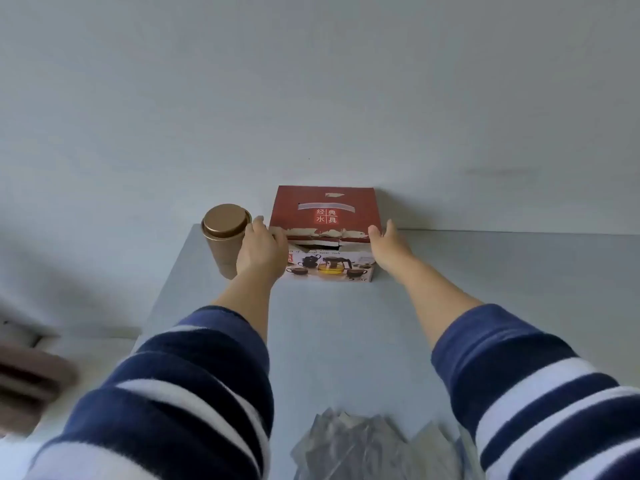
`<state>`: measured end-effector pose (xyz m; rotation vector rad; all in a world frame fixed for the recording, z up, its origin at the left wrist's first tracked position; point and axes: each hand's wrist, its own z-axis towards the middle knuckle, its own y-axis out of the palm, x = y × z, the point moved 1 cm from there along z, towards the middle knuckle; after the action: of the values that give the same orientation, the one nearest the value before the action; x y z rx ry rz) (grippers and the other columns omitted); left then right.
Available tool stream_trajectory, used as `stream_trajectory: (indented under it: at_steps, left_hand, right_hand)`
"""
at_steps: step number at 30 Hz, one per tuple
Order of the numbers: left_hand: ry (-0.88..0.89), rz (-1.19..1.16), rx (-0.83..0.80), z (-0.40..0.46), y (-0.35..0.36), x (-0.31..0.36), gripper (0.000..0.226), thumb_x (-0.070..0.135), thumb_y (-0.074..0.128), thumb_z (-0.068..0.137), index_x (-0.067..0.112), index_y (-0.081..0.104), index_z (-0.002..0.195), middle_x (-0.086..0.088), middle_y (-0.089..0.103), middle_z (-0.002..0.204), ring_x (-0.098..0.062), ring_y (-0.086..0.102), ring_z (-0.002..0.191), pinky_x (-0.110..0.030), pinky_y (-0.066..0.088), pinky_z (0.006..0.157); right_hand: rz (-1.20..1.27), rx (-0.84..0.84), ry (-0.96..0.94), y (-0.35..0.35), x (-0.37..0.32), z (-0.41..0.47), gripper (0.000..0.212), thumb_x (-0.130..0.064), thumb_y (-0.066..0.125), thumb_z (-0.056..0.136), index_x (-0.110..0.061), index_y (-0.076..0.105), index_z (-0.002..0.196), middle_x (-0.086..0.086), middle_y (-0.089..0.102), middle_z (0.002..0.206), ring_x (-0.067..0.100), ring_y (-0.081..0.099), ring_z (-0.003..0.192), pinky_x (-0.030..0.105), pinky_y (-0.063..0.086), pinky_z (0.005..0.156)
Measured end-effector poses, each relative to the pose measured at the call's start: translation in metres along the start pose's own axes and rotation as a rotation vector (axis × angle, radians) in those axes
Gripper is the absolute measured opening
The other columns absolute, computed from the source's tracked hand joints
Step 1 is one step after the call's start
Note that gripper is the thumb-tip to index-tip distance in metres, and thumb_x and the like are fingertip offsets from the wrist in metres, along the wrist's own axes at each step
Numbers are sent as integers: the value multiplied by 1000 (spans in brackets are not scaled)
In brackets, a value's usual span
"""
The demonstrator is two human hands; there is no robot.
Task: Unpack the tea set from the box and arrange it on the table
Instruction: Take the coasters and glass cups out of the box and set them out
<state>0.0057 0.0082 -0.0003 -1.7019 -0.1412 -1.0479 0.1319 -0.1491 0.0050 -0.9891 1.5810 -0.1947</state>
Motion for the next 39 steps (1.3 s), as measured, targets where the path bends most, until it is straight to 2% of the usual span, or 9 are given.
stream_trajectory:
  at_steps: [7, 17, 21, 24, 29, 32, 33, 35, 39]
  left_hand:
    - [-40, -97, -39, 10, 19, -9, 40, 25, 26, 99, 12, 44, 133, -11, 61, 109, -31, 58, 89, -39, 48, 75]
    - [44, -36, 105, -30, 21, -15, 36, 29, 28, 94, 16, 53, 116, -5, 63, 97, -28, 58, 84, -35, 47, 70]
    - [102, 20, 296, -43, 8, -9, 33, 23, 26, 91, 11, 57, 93, -7, 58, 83, -31, 53, 78, -31, 36, 64]
    - [116, -175, 396, -29, -8, 15, 44, 16, 22, 95, 9, 65, 101, -8, 62, 110, -27, 55, 108, -26, 35, 78]
    - [220, -200, 109, 19, -13, 40, 46, 26, 34, 96, 20, 42, 142, -1, 39, 150, -21, 44, 132, -26, 32, 92]
    - [192, -34, -115, 34, 6, 34, 59, 29, 47, 94, 23, 27, 149, 4, 21, 159, -24, 43, 133, -29, 35, 92]
    - [157, 0, -167, 37, 12, 31, 62, 30, 50, 93, 22, 25, 149, 4, 17, 160, -25, 43, 133, -31, 36, 95]
    - [82, 33, -231, 39, 22, 26, 64, 30, 53, 91, 15, 27, 148, 0, 16, 159, -26, 43, 132, -35, 37, 102]
    - [87, 107, -215, 34, 24, 30, 55, 31, 48, 93, 9, 37, 142, -7, 31, 153, -29, 49, 123, -38, 41, 98]
  right_hand:
    - [166, 44, 37, 13, 5, 17, 49, -24, 26, 104, -17, 20, 153, 4, 27, 157, 25, 30, 142, 35, 26, 113]
    - [206, 116, -26, 8, 27, -17, 49, -20, 26, 98, -28, 37, 145, -3, 53, 140, 20, 57, 108, 31, 47, 86]
    - [280, 327, -94, -5, 30, -41, 44, -26, 26, 95, -25, 57, 126, -4, 62, 122, 19, 53, 103, 29, 40, 84]
    - [483, 372, -120, -21, 14, -31, 30, -29, 27, 96, -18, 54, 90, -1, 55, 85, 20, 46, 89, 30, 34, 75]
    - [401, 203, -273, -34, -18, 13, 44, -18, 28, 100, -25, 41, 141, 1, 42, 148, 18, 43, 130, 22, 31, 92]
    - [199, 111, -260, -27, -28, 34, 59, -17, 34, 99, -34, 14, 152, -3, 17, 161, 16, 60, 98, 17, 43, 74]
    - [96, 75, -244, -24, -31, 39, 62, -19, 36, 99, -34, 9, 152, -4, 9, 162, 17, 59, 103, 20, 45, 75]
    - [-43, 6, -223, -19, -29, 49, 66, -22, 41, 98, -26, 6, 154, -4, -6, 163, 22, 32, 141, 25, 37, 98]
    - [-237, -133, -169, -12, -20, 44, 90, -49, 60, 87, -24, 5, 154, 0, -22, 160, 26, -4, 150, 41, 11, 119]
